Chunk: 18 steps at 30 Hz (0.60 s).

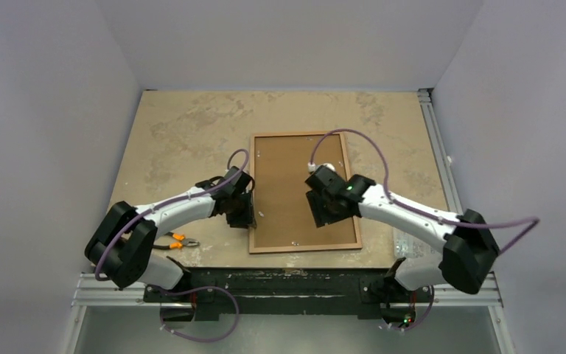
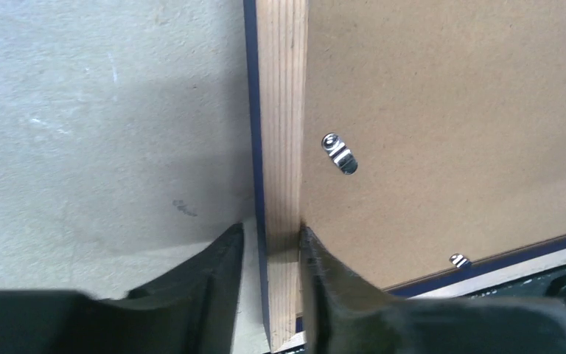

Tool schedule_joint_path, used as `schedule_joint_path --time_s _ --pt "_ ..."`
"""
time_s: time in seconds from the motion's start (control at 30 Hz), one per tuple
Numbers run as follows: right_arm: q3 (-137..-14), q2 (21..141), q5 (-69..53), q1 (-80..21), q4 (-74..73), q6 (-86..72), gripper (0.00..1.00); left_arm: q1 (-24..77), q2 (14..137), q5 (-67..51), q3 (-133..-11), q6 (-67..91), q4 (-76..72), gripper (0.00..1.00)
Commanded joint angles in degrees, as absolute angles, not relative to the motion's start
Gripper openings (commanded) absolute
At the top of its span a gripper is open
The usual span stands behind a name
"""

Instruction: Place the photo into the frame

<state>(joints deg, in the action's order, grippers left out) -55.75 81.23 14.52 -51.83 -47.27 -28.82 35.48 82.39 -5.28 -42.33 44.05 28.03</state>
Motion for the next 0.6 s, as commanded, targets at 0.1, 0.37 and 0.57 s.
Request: schedule_joint_path --time_s 0.1,0.37,0.57 --pt "-55.89 71.23 0.94 -34.66 -40.36 -24.00 0.70 34.36 77.56 -3.16 -39.78 41.50 30.26 0.59" --pt "-48.26 75.12 -9.02 -14.26 -32.69 -22.06 0.93 29.19 73.24 -14.45 -38.62 43.33 21.62 0.80" --pt "-46.61 83.27 -13.30 -13.90 -27.15 -22.18 0.94 28.74 78.51 -14.07 -42.94 42.76 21.80 0.80"
